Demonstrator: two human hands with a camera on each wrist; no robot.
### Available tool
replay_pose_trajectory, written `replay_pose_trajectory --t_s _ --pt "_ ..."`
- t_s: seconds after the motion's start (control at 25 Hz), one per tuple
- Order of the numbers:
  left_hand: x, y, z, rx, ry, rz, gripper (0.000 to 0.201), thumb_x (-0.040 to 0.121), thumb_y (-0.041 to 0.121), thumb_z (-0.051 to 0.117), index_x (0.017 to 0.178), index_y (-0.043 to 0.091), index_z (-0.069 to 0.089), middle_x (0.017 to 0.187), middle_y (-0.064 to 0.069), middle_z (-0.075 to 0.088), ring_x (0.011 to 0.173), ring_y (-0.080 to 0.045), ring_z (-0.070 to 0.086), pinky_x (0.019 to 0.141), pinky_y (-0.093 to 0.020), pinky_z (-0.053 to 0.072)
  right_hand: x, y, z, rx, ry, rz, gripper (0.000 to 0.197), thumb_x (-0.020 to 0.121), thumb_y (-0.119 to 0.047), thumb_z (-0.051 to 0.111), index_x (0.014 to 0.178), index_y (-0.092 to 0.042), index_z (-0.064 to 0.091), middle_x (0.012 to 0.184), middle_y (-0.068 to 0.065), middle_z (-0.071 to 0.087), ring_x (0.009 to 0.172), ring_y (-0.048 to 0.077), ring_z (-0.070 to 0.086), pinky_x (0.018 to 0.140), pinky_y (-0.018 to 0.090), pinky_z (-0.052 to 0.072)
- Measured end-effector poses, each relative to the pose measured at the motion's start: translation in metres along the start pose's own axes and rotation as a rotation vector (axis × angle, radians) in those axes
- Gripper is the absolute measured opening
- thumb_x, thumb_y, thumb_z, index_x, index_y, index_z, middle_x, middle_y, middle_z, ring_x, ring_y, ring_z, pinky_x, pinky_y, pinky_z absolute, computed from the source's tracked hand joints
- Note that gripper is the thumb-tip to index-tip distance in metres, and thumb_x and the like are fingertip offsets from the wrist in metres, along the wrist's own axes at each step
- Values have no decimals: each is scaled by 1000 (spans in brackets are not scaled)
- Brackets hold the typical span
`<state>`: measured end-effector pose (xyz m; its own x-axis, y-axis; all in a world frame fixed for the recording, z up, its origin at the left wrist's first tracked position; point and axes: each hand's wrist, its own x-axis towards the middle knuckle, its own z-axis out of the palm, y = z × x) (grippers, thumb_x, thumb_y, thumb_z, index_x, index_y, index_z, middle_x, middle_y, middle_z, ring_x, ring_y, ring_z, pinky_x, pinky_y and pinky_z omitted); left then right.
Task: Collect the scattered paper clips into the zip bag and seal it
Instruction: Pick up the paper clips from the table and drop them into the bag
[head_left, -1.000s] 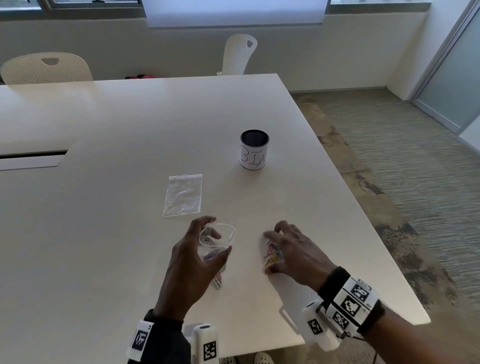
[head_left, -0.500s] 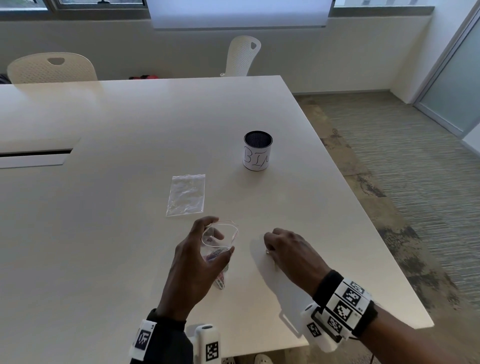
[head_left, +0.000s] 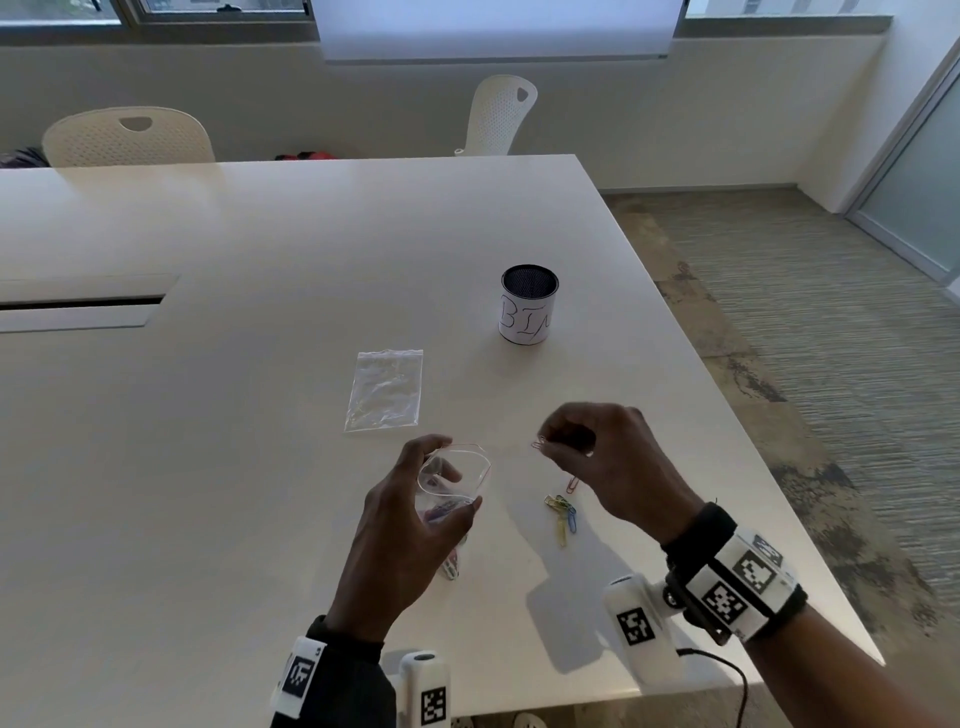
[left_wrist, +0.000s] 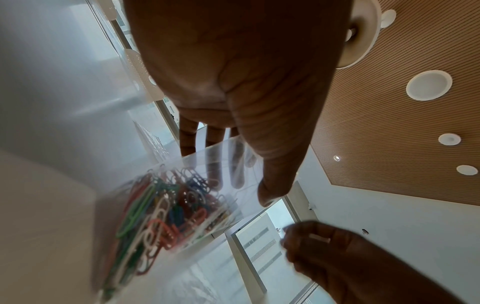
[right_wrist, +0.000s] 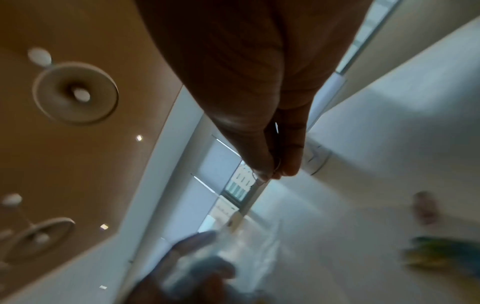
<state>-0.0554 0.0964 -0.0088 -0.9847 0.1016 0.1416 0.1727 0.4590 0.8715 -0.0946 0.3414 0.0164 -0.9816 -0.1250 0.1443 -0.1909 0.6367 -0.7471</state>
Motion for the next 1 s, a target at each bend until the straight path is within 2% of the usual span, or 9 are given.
replay_pose_trajectory --t_s 0.12,0.2,0.4,0.52,0.68,0.76,0.84,0.92,1.0 --pt "1 1 1 6 0 12 56 84 11 86 131 23 58 104 5 71 96 8 67 71 2 47 6 -45 6 121 -20 -139 5 87 -16 82 88 -17 77 77 -3 77 71 12 72 72 25 60" --pt "1 1 1 18 4 18 55 84 12 86 129 25 58 103 8 72 97 6 68 72 2 47 12 -64 17 45 -106 -228 3 89 -16 80 90 -18 78 80 -4 77 72 8 72 72 22 58" --pt "-1 0 0 40 7 29 60 83 13 85 125 38 52 106 16 71 96 14 65 74 3 45 20 -74 45 -172 -266 -386 14 92 -5 73 89 -19 77 79 3 71 67 16 69 63 38 58" --pt "-1 -3 0 44 13 34 56 83 14 85 126 32 55 106 15 71 97 13 66 75 2 46 20 -75 45 -186 -280 -412 17 93 -3 72 96 -18 78 83 5 73 70 18 72 64 37 60" --pt "0 -4 -1 29 18 21 56 85 16 86 131 26 57 104 9 71 95 6 68 72 1 46 22 -59 17 -120 -108 -328 7 92 -11 74 94 -14 80 88 -1 76 76 12 70 74 28 57" --pt "-1 -3 -1 11 19 13 57 85 13 86 133 23 57 104 7 71 93 6 68 71 2 46 21 -35 -2 -143 -47 -228 5 91 -14 75 94 -15 79 88 -3 78 78 11 71 80 32 58" --pt "-1 -3 -1 -7 16 9 57 85 10 86 133 22 58 104 6 71 93 6 68 71 2 46 18 -3 -17 -219 -84 -83 10 93 -21 75 101 -16 78 92 -2 78 80 11 71 82 37 59" --pt "-1 -3 -2 -6 9 15 57 85 11 86 133 22 57 104 5 71 95 7 67 71 2 46 9 22 -24 -321 -210 61 34 93 -35 74 122 -17 72 115 2 75 94 11 69 88 35 59" --pt "-1 -3 -1 8 6 22 57 86 14 86 133 24 57 104 7 71 96 7 67 72 2 46 -3 37 -21 -408 -362 143 65 88 -50 73 144 -20 55 141 1 61 118 13 61 101 32 53"
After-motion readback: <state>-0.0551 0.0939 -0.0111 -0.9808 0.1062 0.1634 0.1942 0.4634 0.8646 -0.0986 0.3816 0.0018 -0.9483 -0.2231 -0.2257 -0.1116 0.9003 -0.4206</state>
